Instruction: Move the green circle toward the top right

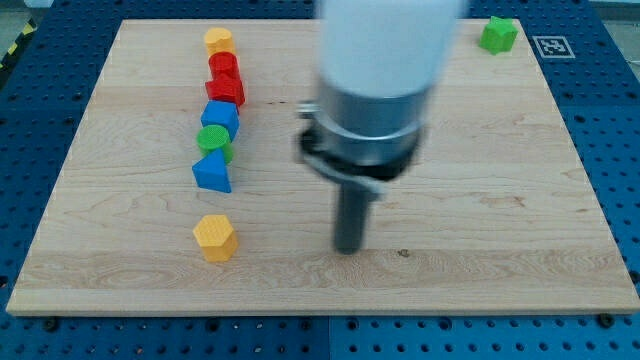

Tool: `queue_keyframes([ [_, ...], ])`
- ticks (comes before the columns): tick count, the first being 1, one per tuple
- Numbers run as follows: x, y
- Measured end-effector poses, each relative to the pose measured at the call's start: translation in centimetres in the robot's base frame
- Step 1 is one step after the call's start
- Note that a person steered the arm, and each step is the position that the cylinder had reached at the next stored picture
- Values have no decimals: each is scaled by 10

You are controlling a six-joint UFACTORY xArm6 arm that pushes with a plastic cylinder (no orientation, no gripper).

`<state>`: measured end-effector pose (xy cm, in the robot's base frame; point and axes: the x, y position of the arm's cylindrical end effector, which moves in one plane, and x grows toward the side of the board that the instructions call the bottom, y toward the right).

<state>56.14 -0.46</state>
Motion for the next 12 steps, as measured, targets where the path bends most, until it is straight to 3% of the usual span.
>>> queue_keyframes([
  [1, -6, -54],
  [3, -33, -75],
  [5, -44, -189],
  [6, -91, -204],
  [8, -116, -190],
  [12, -119, -26],
])
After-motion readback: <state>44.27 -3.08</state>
